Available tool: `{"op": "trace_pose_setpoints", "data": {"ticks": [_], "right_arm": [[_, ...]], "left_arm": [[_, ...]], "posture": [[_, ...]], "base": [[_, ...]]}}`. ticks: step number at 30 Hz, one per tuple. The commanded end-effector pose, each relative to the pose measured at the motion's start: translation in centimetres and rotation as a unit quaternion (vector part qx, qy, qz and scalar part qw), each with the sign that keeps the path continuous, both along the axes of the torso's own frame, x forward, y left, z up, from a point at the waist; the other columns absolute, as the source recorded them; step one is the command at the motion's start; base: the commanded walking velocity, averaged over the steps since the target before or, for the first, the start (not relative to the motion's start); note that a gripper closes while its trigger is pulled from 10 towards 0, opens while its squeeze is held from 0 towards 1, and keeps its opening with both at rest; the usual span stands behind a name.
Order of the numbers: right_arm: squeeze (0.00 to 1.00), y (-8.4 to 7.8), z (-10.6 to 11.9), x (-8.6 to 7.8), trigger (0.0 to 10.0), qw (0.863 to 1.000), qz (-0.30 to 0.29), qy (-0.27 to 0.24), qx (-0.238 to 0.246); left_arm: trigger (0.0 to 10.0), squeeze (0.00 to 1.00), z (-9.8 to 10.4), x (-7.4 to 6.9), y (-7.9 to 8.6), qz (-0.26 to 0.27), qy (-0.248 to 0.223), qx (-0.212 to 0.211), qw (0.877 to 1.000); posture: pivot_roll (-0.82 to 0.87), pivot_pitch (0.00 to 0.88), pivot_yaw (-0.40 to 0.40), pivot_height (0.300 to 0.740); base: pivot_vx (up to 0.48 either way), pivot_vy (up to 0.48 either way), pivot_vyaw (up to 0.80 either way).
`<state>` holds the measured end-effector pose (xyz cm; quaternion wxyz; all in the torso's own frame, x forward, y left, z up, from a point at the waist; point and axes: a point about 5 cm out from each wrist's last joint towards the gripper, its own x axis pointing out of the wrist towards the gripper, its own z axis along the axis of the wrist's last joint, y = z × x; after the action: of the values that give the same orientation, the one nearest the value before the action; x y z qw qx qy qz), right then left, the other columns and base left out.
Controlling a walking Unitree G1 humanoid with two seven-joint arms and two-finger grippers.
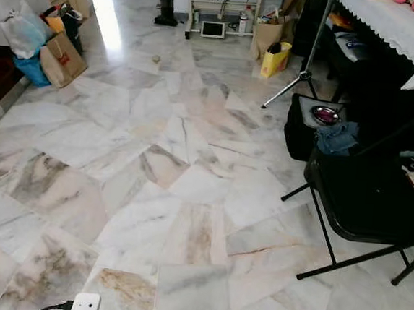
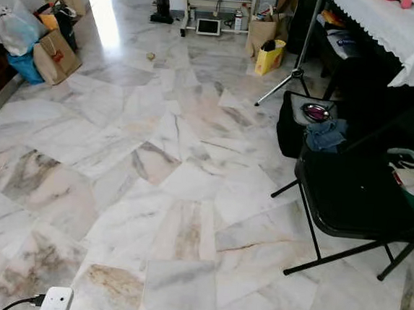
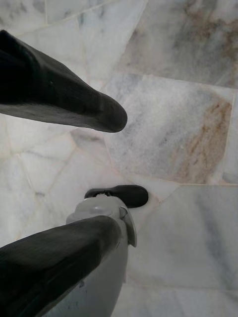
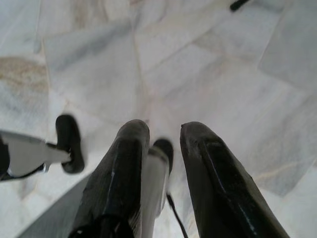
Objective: Hang keys on a hook
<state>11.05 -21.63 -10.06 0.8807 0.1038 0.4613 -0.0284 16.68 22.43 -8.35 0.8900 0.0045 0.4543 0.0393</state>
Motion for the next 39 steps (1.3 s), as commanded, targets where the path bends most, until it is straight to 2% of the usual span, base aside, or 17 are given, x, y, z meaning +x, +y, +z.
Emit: {"op": "trace_pose_setpoints", "data": {"ticks": [1,6,7,10,14,17,20,23,25,27,32,36,37,39], "right_arm": [[0.0,0.0,0.0,-0.2,10.0,1.0,-0.009,-0.002,0.007],[0.0,-0.2,0.2,0.4,10.0,1.0,-0.015,-0.011,0.005],[0.0,-0.3,0.3,0.5,10.0,1.0,0.0,-0.012,0.0],[0.0,-0.7,0.4,0.6,10.0,1.0,-0.001,-0.014,0.0],[0.0,-1.2,0.4,0.5,10.0,1.0,-0.002,-0.012,-0.004],[0.0,-1.4,0.4,0.3,10.0,1.0,-0.006,-0.013,-0.007],[0.0,-1.7,0.3,-0.4,10.0,0.999,-0.035,-0.01,-0.005],[0.0,-2.0,0.1,-1.4,10.0,0.999,-0.053,0.002,-0.011],[0.0,-2.0,0.1,-1.5,10.0,0.998,-0.059,0.003,-0.012],[0.0,-2.0,-0.1,-2.0,10.0,0.997,-0.072,0.009,-0.018],[0.0,-1.6,-0.1,-2.0,10.0,0.996,-0.087,0.003,-0.008],[0.0,-1.1,-0.2,-1.6,10.0,0.998,-0.059,0.006,-0.01],[0.0,-0.6,-0.2,-1.3,10.0,0.999,-0.048,0.004,-0.004],[0.0,-0.3,-0.2,-1.2,10.0,0.999,-0.041,0.005,-0.002]], "left_arm": [[10.0,0.0,0.1,0.4,-0.6,0.004,-0.008,-0.006,1.0],[10.0,0.0,0.3,1.4,-1.7,0.022,-0.028,-0.026,0.999],[10.0,0.0,0.4,1.8,-2.1,0.033,-0.033,-0.032,0.998],[10.0,0.0,0.3,1.9,-2.9,0.049,-0.036,-0.042,0.997],[10.0,0.0,0.3,1.6,-2.2,0.05,-0.03,-0.043,0.997],[10.0,0.0,0.1,1.3,-2.4,0.049,-0.025,-0.045,0.997],[10.0,0.0,-0.2,0.8,-2.8,0.037,-0.014,-0.045,0.998],[10.0,0.0,-0.5,0.4,-3.5,-0.003,0.002,-0.041,0.999],[10.0,0.0,-0.5,0.4,-3.5,-0.009,0.003,-0.04,0.999],[10.0,0.0,-0.3,0.8,-3.8,-0.023,-0.002,-0.048,0.999],[10.0,0.0,-0.5,0.3,-2.8,-0.006,0.009,-0.038,0.999],[10.0,0.0,-0.4,0.3,-2.4,-0.004,0.01,-0.037,0.999],[10.0,0.0,-0.2,0.5,-1.9,0.009,0.003,-0.029,1.0],[10.0,0.0,0.0,0.7,-1.4,0.017,-0.003,-0.022,1.0]], "posture": [[0.14,0.064,-0.004,0.74],[0.14,0.054,-0.025,0.74],[0.14,0.049,-0.038,0.74],[0.14,0.041,-0.057,0.74],[0.15,0.037,-0.066,0.74],[0.14,0.03,-0.068,0.74],[0.13,0.017,-0.043,0.74],[0.13,0.003,-0.008,0.74],[0.13,0.003,-0.008,0.74],[0.09,0.01,0.024,0.74],[0.05,0.016,0.022,0.74],[0.05,0.017,-0.003,0.74],[0.09,0.012,-0.034,0.74],[0.1,0.012,-0.037,0.74]], "base": [[0.0,0.0,0.0],[0.0,0.0,0.0],[0.0,0.0,0.0],[0.0,0.0,0.0],[0.0,0.0,0.0],[0.0,0.0,0.0],[0.0,0.0,0.0],[0.0,0.0,0.0],[0.0,0.0,0.0],[0.0,0.0,0.0],[0.0,0.0,0.0],[0.0,0.0,0.0],[0.0,0.0,0.0],[0.0,0.0,0.0]]}}
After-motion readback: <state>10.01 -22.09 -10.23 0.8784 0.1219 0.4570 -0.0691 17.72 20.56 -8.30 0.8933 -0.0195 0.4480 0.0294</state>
